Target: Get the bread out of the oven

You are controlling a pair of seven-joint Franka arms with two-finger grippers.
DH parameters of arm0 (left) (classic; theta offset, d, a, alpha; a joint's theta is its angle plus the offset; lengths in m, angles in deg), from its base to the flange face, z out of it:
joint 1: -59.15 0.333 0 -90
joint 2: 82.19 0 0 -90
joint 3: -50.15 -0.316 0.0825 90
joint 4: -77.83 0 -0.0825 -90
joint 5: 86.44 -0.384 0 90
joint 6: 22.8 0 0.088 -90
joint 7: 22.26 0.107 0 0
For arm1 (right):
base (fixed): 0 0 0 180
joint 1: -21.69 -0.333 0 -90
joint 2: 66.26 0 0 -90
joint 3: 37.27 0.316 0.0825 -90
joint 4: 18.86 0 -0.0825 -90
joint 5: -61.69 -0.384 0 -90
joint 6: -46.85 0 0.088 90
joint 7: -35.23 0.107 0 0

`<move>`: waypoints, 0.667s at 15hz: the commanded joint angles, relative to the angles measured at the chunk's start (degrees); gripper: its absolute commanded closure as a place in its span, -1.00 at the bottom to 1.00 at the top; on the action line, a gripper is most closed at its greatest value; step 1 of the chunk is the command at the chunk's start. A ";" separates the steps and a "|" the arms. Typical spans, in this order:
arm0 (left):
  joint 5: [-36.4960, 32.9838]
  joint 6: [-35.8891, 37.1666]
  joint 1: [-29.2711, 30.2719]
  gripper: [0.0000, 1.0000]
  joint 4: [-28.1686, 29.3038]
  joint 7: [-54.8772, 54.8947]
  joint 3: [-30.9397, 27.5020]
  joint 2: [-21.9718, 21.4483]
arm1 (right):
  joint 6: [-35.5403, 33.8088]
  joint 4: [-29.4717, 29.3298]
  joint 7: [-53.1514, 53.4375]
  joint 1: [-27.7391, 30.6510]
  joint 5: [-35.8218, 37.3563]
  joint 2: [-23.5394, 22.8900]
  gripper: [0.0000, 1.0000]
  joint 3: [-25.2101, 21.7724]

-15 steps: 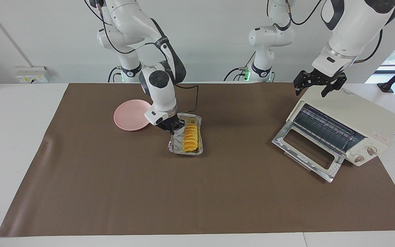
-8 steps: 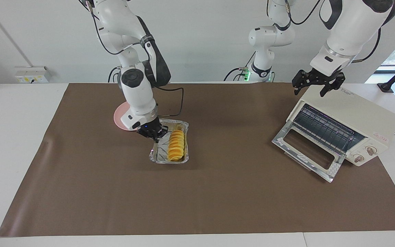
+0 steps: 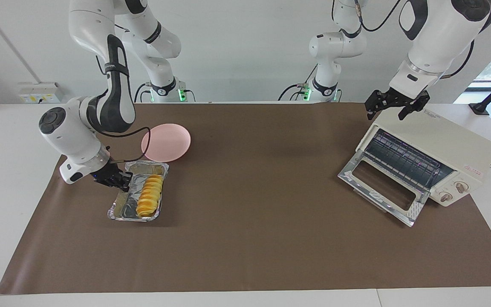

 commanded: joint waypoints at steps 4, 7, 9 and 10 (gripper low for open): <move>0.52 -2.39 1.70 -1.00 1.04 1.23 -0.32 -0.46 | -0.08 4.57 -2.45 0.21 -1.22 1.76 1.00 0.68; 0.52 -2.21 1.71 -1.00 0.95 1.40 -0.58 -0.01 | 0.01 5.71 -2.45 0.04 -1.22 2.20 1.00 0.68; 0.52 -2.04 1.70 -1.00 0.95 1.58 -0.84 -0.19 | 0.09 5.98 -2.28 -0.14 -1.22 2.29 1.00 0.68; 0.52 -1.86 1.71 -1.00 1.03 1.32 -0.76 -0.45 | 0.36 5.98 -2.10 -0.31 -1.22 2.29 1.00 0.68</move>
